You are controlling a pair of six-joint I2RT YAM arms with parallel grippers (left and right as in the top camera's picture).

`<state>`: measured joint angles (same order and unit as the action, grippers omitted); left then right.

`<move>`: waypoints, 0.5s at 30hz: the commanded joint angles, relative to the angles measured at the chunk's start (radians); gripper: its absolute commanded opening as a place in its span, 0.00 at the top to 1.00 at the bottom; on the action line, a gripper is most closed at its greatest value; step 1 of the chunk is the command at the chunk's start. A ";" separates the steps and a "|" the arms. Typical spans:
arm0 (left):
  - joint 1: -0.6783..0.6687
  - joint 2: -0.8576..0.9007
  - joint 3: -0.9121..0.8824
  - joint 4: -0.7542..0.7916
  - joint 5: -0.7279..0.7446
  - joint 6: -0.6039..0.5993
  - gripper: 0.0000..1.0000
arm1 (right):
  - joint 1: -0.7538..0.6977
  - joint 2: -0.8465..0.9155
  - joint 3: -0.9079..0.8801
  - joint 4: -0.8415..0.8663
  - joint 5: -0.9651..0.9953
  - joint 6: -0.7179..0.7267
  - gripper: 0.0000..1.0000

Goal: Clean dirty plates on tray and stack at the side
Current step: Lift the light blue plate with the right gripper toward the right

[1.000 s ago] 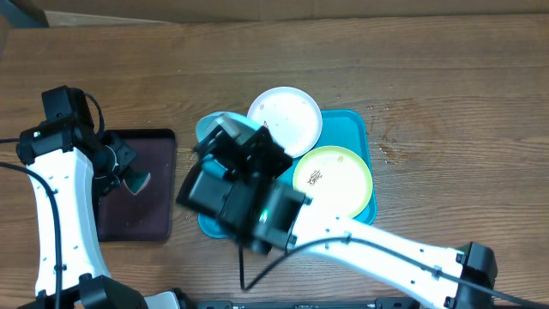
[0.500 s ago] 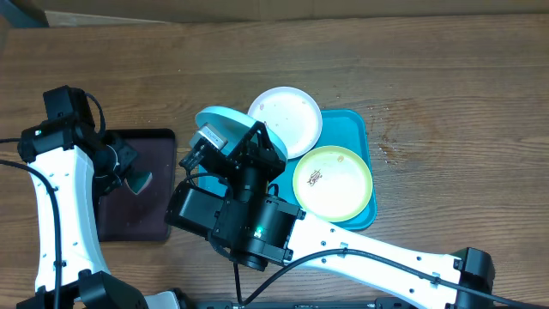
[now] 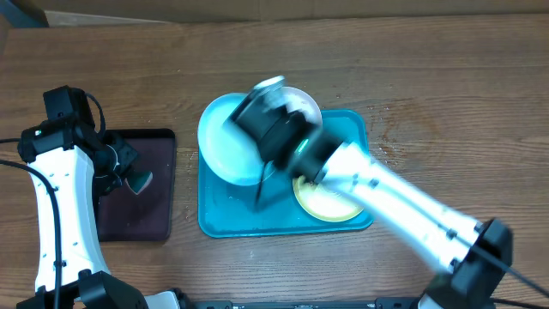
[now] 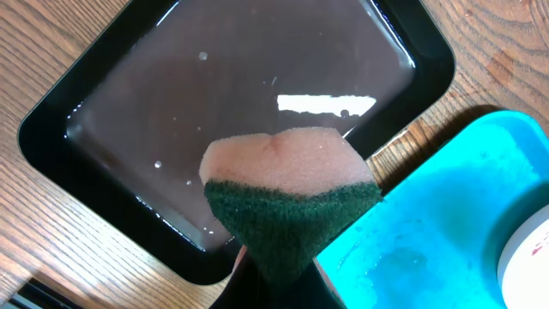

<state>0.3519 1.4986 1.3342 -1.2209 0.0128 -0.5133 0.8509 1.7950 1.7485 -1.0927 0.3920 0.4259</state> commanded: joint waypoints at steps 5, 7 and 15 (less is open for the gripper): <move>0.008 0.005 0.003 0.003 0.014 0.019 0.96 | -0.282 -0.001 0.014 0.006 -0.833 0.076 0.96; 0.008 0.005 0.003 0.004 0.014 0.019 0.96 | -0.329 -0.001 0.014 -0.009 -0.903 0.030 0.96; 0.008 0.005 0.003 0.006 0.014 0.020 0.96 | -0.483 -0.001 -0.004 -0.076 -0.822 0.016 0.96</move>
<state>0.3519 1.4986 1.3338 -1.2182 0.0162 -0.5133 0.4191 1.8061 1.7481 -1.1553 -0.4305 0.4610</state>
